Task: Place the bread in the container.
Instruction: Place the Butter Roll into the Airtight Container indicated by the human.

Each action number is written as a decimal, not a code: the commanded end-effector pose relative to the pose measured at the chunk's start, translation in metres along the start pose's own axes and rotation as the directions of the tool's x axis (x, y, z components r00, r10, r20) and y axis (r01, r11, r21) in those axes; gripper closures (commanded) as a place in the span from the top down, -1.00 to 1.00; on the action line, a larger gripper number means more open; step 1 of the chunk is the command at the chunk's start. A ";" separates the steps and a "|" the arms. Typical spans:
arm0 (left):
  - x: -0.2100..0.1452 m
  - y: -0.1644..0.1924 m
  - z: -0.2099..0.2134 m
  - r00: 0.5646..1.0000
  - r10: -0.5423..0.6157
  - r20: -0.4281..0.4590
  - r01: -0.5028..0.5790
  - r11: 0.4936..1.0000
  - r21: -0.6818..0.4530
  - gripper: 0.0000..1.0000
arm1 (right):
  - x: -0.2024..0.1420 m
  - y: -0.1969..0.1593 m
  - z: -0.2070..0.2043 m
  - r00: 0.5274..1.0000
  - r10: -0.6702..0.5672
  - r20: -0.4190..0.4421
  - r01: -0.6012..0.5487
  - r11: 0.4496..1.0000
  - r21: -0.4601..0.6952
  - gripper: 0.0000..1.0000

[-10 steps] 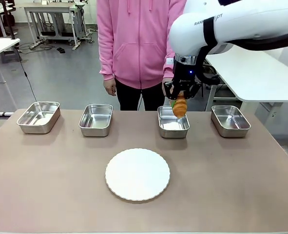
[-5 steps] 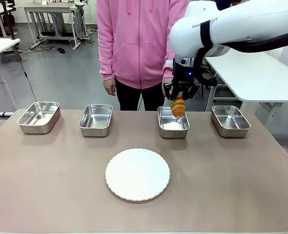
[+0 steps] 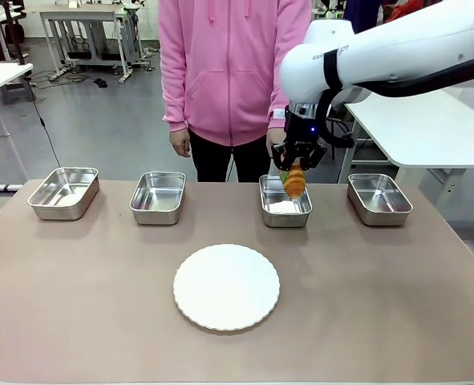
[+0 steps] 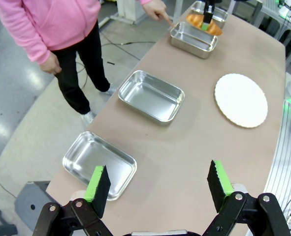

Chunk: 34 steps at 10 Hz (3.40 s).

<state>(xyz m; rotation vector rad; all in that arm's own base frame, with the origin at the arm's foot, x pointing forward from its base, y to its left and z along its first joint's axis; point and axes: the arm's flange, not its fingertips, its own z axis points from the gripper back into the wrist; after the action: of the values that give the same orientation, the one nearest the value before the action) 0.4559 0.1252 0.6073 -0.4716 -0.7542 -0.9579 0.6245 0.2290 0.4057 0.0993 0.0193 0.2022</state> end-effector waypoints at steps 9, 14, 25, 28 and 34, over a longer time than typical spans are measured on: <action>0.002 -0.001 0.000 1.000 -0.007 0.011 0.007 1.000 -0.006 1.00 | 0.026 -0.009 -0.046 0.996 0.092 0.017 -0.093 0.994 0.048 -0.19; 0.002 -0.001 0.000 1.000 -0.007 0.011 0.007 1.000 -0.006 1.00 | 0.021 -0.005 -0.040 0.995 0.104 0.006 -0.104 0.994 0.029 1.00; 0.002 -0.001 0.000 1.000 -0.007 0.011 0.007 1.000 -0.006 1.00 | 0.020 -0.001 -0.036 0.996 0.086 0.008 -0.086 0.996 0.021 1.00; 0.002 -0.001 0.000 1.000 -0.007 0.011 0.007 1.000 -0.006 1.00 | 0.020 -0.001 -0.036 0.996 0.086 0.008 -0.086 0.996 0.021 1.00; 0.002 -0.001 0.000 1.000 -0.007 0.011 0.007 1.000 -0.006 1.00 | -0.104 0.025 0.031 0.969 0.132 0.210 -0.123 0.991 -0.054 1.00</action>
<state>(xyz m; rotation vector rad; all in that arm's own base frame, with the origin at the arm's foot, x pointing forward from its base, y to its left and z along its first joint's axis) 0.4558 0.1249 0.6078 -0.4711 -0.7547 -0.9590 0.5649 0.2483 0.4422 0.0992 -0.1378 0.3334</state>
